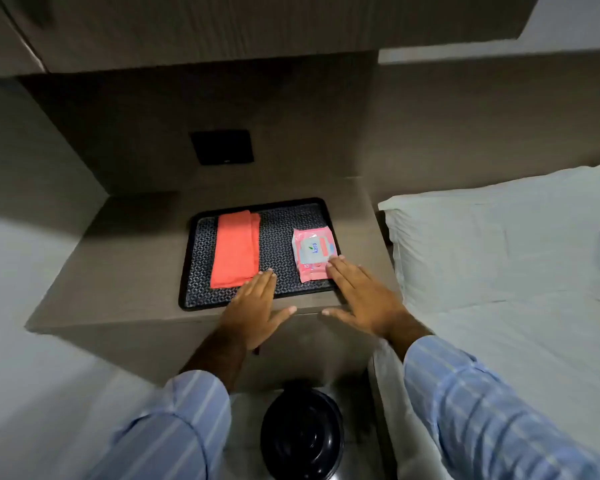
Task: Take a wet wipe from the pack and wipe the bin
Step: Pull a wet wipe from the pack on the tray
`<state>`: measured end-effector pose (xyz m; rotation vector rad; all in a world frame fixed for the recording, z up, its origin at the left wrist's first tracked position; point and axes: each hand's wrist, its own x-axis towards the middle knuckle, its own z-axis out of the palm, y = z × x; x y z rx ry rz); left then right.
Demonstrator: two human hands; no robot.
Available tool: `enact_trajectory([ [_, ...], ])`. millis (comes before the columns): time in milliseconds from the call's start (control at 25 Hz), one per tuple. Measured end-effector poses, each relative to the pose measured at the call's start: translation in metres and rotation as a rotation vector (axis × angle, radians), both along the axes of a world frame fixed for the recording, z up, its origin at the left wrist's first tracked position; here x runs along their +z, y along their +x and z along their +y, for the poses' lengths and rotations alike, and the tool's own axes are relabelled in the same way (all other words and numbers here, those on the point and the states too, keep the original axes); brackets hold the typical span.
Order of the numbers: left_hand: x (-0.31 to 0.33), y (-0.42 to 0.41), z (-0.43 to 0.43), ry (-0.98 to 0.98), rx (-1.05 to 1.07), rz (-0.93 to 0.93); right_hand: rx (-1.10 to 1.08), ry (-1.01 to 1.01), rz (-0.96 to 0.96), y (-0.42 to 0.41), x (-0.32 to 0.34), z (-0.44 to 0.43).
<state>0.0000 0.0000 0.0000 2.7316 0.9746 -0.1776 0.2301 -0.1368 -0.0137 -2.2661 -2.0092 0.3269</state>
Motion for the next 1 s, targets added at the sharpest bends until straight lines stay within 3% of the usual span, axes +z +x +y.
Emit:
enact_trajectory([
  [320,-0.044,-0.020,0.025,0.315,-0.148,-0.156,0.066,0.137,-0.037,-0.002,-0.039,0.006],
  [680,-0.043,-0.020,0.036,0.336,-0.182,-0.248,0.095,0.211,0.023,0.002,-0.050,0.009],
  [880,-0.002,0.074,0.022,0.272,-0.110,-0.523,0.120,0.228,0.097,0.009,-0.050,0.010],
  [1000,0.023,0.138,0.024,0.177,-0.029,-0.373,0.117,0.235,0.122,0.009,-0.050,0.009],
])
